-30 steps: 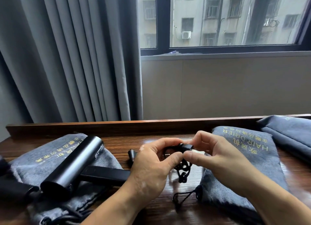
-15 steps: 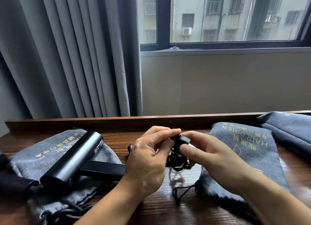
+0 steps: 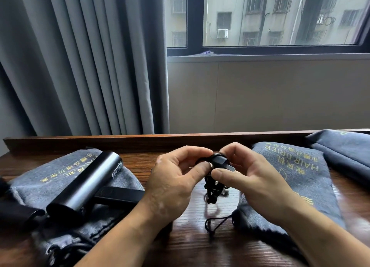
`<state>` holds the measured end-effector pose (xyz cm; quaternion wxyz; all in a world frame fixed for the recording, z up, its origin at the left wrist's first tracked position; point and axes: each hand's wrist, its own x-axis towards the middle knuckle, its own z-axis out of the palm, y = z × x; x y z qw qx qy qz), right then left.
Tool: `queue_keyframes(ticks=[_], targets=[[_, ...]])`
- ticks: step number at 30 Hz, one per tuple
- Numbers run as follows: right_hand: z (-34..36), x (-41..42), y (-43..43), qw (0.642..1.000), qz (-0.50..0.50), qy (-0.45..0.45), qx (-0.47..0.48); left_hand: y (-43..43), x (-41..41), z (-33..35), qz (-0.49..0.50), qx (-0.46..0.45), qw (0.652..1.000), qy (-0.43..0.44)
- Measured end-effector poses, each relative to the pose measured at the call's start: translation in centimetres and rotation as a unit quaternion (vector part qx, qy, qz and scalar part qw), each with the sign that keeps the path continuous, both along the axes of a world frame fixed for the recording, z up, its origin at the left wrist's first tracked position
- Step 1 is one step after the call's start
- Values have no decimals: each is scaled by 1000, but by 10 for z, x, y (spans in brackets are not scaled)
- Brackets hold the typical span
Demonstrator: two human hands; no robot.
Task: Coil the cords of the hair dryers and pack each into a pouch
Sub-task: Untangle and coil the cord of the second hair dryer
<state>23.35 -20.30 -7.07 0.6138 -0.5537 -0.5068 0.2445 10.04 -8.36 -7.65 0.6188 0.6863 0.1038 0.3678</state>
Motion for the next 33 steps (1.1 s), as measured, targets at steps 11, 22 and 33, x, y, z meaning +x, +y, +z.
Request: queue_keyframes(ticks=[11,22,33], targets=[[-1,0,1,998,-39,-42,27,12,-3,0,-93,-103,989,55],[-2,-4,-2,967,-143,-212,2,3,-8,5,-40,71,992,96],[-5,-15,3,902,-296,-312,49,0,-3,-3,102,207,965,122]])
